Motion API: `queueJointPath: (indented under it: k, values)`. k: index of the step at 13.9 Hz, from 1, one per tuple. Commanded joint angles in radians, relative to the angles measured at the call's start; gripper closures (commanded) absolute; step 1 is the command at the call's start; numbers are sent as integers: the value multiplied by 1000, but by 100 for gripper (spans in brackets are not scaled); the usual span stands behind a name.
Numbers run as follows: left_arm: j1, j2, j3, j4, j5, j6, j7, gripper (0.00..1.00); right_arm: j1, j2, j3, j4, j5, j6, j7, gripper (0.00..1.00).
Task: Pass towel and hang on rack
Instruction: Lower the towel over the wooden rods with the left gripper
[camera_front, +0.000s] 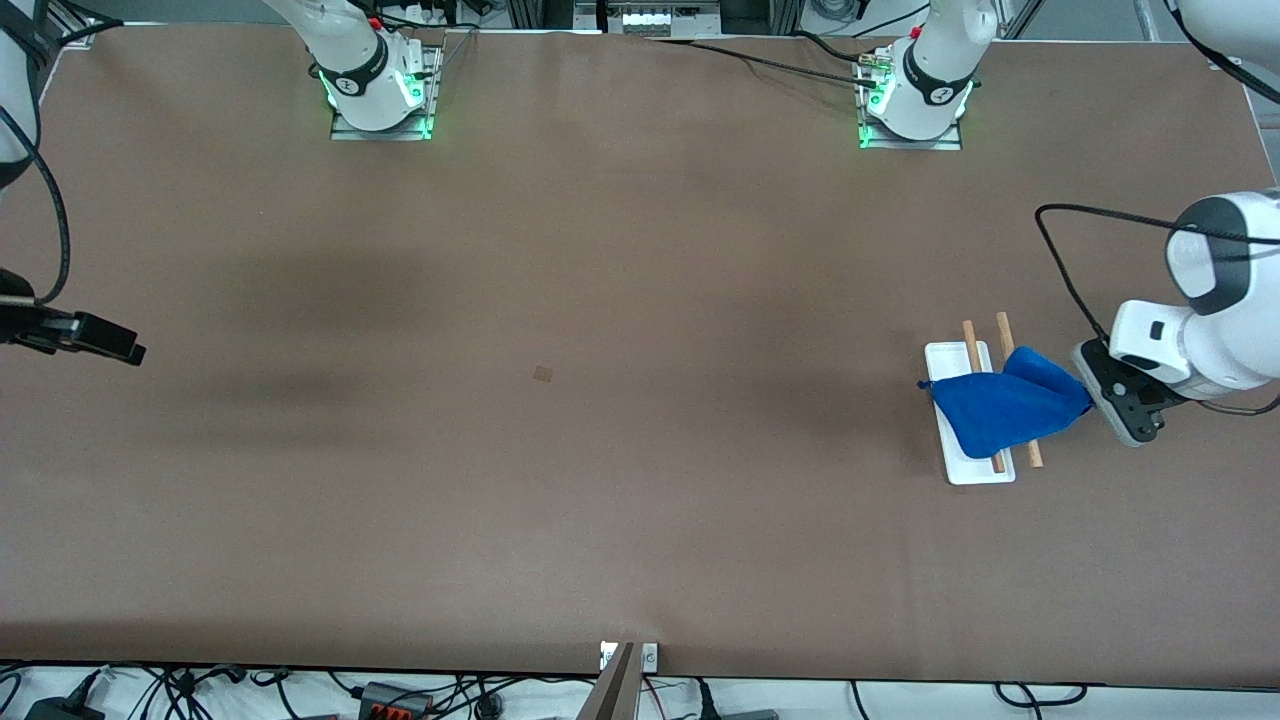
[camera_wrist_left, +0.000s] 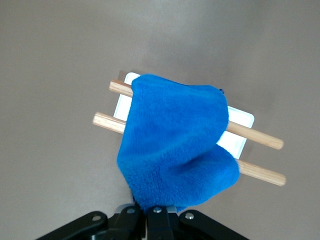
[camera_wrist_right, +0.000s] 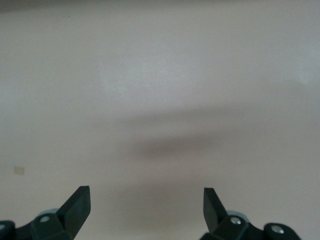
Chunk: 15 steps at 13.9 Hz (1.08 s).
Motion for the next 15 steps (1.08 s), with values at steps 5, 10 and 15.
queueJointPath:
  k: [5, 10, 15]
  values:
    - [17, -20, 22, -95, 12, 138, 88, 100, -7, -99, 18, -92, -4, -35, -54, 0]
    - [25, 7, 19, -104, 9, 188, 77, 0, -5, -295, 16, -417, -18, 123, -54, 0]
    - [42, -3, 22, -55, -124, 53, 65, 0, -12, -257, 16, -364, -9, 126, -77, 0]
